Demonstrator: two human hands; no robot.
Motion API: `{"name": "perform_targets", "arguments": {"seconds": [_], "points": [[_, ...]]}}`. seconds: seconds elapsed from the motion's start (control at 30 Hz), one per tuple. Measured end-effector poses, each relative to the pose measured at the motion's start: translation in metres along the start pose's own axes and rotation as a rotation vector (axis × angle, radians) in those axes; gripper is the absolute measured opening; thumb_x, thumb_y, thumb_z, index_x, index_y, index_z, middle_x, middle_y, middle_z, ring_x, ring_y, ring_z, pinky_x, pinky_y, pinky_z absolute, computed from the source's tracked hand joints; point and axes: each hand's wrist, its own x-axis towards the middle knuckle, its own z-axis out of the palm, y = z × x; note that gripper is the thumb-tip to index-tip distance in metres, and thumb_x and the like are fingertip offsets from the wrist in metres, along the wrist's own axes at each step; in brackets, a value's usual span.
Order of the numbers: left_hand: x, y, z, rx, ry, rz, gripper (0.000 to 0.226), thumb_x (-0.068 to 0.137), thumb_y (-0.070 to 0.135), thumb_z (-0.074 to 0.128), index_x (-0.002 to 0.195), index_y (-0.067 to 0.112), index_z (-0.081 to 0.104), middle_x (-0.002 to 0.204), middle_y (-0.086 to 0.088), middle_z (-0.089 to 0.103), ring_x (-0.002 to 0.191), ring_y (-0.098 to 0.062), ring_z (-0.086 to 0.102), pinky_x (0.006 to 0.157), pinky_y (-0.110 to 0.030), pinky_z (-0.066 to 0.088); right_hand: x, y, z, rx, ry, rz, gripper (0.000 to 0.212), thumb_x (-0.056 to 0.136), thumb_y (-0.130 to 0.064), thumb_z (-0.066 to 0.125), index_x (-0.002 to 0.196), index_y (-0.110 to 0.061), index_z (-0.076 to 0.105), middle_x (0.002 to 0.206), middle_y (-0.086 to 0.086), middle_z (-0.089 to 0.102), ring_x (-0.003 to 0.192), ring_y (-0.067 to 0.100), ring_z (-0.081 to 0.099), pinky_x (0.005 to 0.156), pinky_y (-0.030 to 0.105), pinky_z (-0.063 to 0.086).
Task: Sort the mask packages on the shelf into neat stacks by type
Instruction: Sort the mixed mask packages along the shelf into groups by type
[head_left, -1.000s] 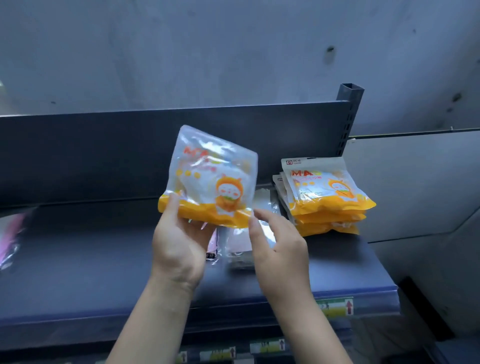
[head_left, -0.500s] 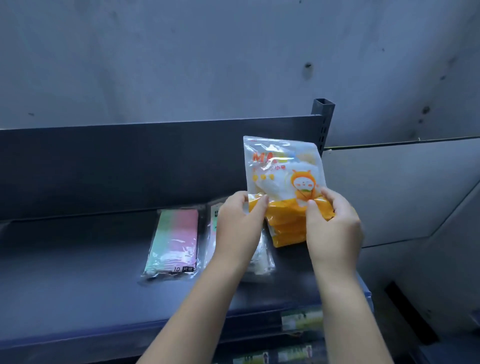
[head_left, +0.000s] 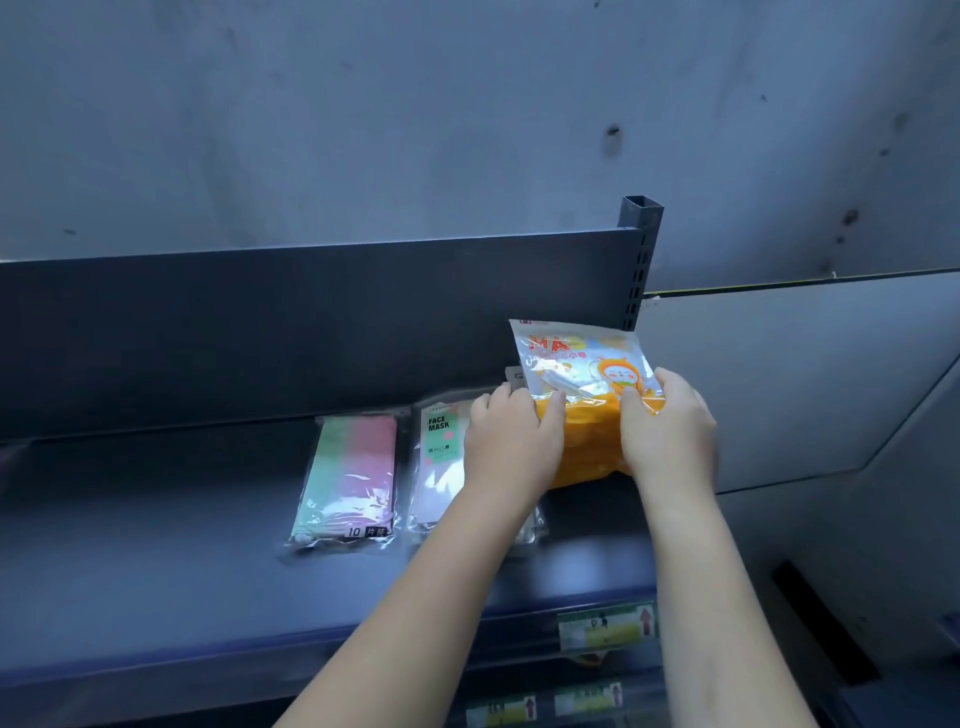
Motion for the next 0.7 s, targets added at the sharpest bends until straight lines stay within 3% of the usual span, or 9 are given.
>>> {"name": "perform_targets", "arguments": {"seconds": [0.13, 0.23, 0.33, 0.43, 0.53, 0.63, 0.7], "points": [[-0.002, 0.003, 0.002, 0.018, -0.022, -0.008, 0.052, 0.107, 0.056, 0.033, 0.081, 0.015, 0.051, 0.093, -0.001, 0.052, 0.110, -0.034, 0.051, 0.099, -0.048, 0.044, 0.003, 0.005, -0.001, -0.041, 0.018, -0.030, 0.052, 0.099, -0.035, 0.061, 0.146, -0.013, 0.056, 0.147, 0.011, 0.058, 0.137, 0.033, 0.049, 0.111, 0.047, 0.044], [-0.005, 0.005, 0.002, 0.002, -0.019, -0.021, 0.050, 0.106, 0.057, 0.035, 0.080, 0.016, 0.049, 0.093, 0.000, 0.054, 0.107, -0.033, 0.051, 0.096, -0.049, 0.046, 0.000, 0.007, -0.002, -0.081, 0.077, -0.092, 0.053, 0.098, -0.037, 0.063, 0.144, -0.012, 0.057, 0.147, 0.010, 0.059, 0.143, 0.032, 0.046, 0.118, 0.056, 0.035], [-0.008, 0.004, -0.001, -0.053, 0.062, -0.049, 0.050, 0.103, 0.061, 0.036, 0.093, 0.015, 0.056, 0.099, -0.001, 0.061, 0.104, -0.030, 0.053, 0.094, -0.050, 0.048, -0.007, 0.007, -0.003, -0.111, 0.118, -0.172, 0.050, 0.098, -0.034, 0.063, 0.143, -0.013, 0.059, 0.150, 0.008, 0.058, 0.151, 0.031, 0.038, 0.124, 0.057, 0.025], [-0.009, 0.003, -0.007, -0.077, 0.118, -0.003, 0.051, 0.104, 0.059, 0.037, 0.117, 0.015, 0.060, 0.120, -0.002, 0.064, 0.122, -0.031, 0.053, 0.106, -0.047, 0.044, -0.020, 0.004, -0.004, -0.122, 0.121, -0.281, 0.047, 0.099, -0.033, 0.063, 0.140, -0.011, 0.060, 0.149, 0.010, 0.059, 0.151, 0.034, 0.039, 0.124, 0.056, 0.024], [-0.015, -0.001, -0.022, -0.012, 0.153, 0.100, 0.072, 0.102, 0.059, 0.033, 0.153, 0.009, 0.048, 0.157, -0.006, 0.051, 0.152, -0.030, 0.034, 0.126, -0.044, 0.026, -0.034, -0.003, -0.004, -0.101, 0.095, -0.368, 0.049, 0.099, -0.039, 0.052, 0.138, -0.011, 0.060, 0.146, 0.009, 0.061, 0.149, 0.034, 0.041, 0.124, 0.054, 0.028], [-0.019, -0.016, -0.037, 0.121, 0.193, 0.197, 0.083, 0.100, 0.064, 0.022, 0.159, 0.009, 0.041, 0.166, -0.006, 0.042, 0.160, -0.027, 0.023, 0.129, -0.042, 0.015, -0.045, -0.015, 0.002, -0.075, 0.028, -0.462, 0.051, 0.102, -0.044, 0.045, 0.136, -0.010, 0.060, 0.139, 0.008, 0.063, 0.140, 0.034, 0.049, 0.116, 0.052, 0.040], [-0.020, -0.029, -0.050, 0.221, 0.171, 0.232, 0.089, 0.096, 0.067, 0.014, 0.161, 0.011, 0.037, 0.169, -0.004, 0.036, 0.162, -0.023, 0.018, 0.130, -0.040, 0.010, -0.055, -0.023, 0.010, -0.072, -0.028, -0.499, 0.056, 0.103, -0.047, 0.042, 0.142, -0.009, 0.057, 0.143, 0.008, 0.061, 0.139, 0.032, 0.050, 0.115, 0.050, 0.041]]}}
